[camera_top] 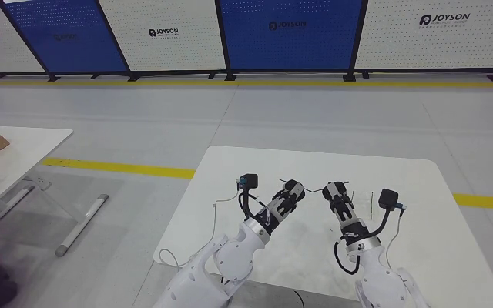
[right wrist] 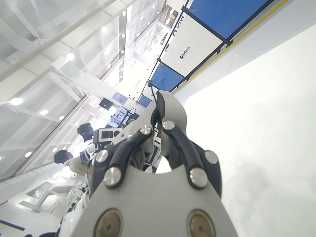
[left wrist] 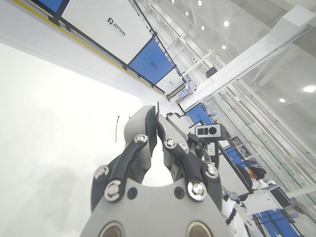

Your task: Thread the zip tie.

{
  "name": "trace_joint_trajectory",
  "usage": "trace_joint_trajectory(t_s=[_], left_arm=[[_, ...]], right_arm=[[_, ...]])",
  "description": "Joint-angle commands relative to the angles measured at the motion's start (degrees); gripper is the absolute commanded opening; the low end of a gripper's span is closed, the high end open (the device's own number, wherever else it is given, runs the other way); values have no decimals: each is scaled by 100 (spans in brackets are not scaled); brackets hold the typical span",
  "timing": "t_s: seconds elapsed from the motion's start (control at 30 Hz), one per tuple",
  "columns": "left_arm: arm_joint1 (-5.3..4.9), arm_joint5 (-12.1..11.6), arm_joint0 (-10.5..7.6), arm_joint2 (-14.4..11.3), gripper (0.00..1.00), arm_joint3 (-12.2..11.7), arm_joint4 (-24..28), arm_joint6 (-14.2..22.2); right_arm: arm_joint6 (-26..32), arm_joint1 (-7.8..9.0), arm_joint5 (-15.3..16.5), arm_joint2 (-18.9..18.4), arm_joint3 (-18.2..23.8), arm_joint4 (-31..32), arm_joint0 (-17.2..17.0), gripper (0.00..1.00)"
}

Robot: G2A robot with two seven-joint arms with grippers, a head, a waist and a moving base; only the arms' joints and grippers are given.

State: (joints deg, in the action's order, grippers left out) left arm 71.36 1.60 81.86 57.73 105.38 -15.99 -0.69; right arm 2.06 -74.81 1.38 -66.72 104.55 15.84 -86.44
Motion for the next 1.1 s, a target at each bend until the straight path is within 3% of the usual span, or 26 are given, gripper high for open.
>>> trace_joint_trajectory(t_s=[0.0,0.83,1.07], left_arm=[[0,0,0,0,0,0,0,0],[-9,44,4,120,0,-96,-200,34],[-9,44,4,120,0,-96,-200,34]], right_arm=[[0,0,0,0,0,0,0,0],[0,0,0,0,0,0,0,0],[-404,-60,0,111,-61,-93,-16,0]])
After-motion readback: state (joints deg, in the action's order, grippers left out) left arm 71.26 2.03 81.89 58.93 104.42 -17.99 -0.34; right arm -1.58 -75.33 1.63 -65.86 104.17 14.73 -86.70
